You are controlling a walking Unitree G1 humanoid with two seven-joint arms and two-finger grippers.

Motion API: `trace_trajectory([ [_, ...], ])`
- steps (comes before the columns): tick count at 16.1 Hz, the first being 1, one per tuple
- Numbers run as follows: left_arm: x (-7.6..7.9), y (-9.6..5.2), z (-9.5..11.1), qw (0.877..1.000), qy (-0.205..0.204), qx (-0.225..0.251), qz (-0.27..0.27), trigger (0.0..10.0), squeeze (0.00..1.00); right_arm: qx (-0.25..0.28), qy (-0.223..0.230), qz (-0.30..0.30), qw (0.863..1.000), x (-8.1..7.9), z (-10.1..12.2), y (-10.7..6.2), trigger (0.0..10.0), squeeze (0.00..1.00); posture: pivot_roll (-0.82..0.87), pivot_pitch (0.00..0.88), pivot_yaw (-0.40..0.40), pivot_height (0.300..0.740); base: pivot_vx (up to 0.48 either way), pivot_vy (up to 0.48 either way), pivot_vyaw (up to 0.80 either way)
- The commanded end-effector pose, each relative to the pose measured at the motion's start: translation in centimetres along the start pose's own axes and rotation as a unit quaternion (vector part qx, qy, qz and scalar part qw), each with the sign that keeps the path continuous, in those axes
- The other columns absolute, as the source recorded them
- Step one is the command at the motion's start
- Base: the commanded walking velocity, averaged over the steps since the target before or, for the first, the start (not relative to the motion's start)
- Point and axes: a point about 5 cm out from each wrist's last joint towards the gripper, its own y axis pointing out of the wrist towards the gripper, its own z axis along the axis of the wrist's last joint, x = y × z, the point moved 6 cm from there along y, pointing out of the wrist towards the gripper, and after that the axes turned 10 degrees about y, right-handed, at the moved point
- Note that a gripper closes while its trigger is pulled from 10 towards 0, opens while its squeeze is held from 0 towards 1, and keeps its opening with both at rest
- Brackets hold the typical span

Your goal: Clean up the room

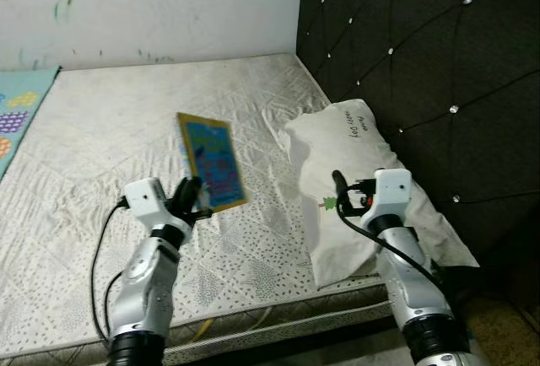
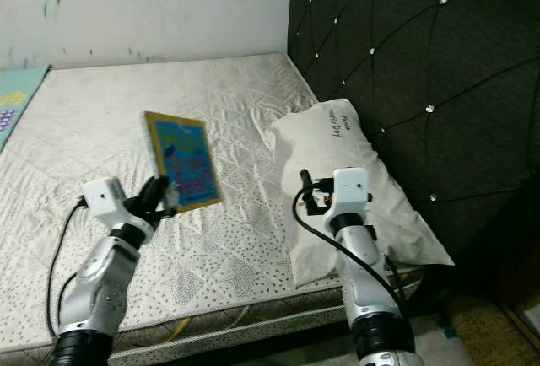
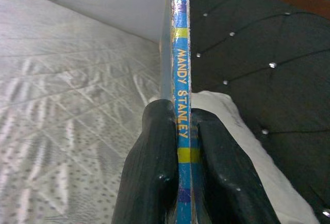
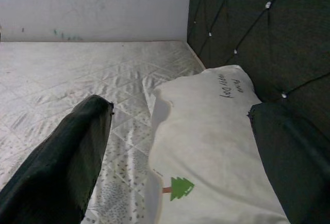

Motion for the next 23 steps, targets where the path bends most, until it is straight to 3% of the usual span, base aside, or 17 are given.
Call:
trace_trajectory([
  [1, 0.3, 0.3, 2.1, 0.999, 0.008, 0.038, -0.011, 10.0, 0.00, 0.006, 0.001, 0.000, 1.000, -0.2, 0.3, 0.2, 10.0, 0.00, -0.10, 0.000, -0.003, 0.740, 0.000, 0.000, 0.00],
  [9, 0.3, 0.2, 1.7, 0.999, 0.001, 0.030, -0.013, 10.0, 0.00, 0.008, -0.012, 0.004, 1.000, -0.4, 0.4, 0.0, 10.0, 0.00, -0.10, 0.000, -0.004, 0.740, 0.000, 0.000, 0.44],
  [15, -0.9, 0.2, -0.8, 0.998, -0.029, -0.052, -0.005, 10.0, 0.00, 0.008, -0.013, -0.003, 1.000, 0.4, 0.5, -0.9, 10.0, 0.00, -0.12, 0.039, -0.016, 0.740, 0.000, 0.000, 0.00],
  [18, -0.9, -0.3, -1.1, 0.997, -0.036, -0.062, -0.009, 10.0, 0.00, 0.003, -0.009, -0.002, 1.000, 0.9, 0.8, -1.8, 10.0, 0.00, -0.14, 0.091, -0.036, 0.740, 0.000, 0.000, 0.00],
  [23, -2.5, -2.2, -1.9, 0.995, -0.052, -0.078, 0.028, 10.0, 0.00, -0.029, 0.022, 0.016, 0.999, -0.1, -0.5, -3.4, 10.0, 0.00, -0.13, 0.143, -0.043, 0.740, 0.000, 0.000, 0.00],
])
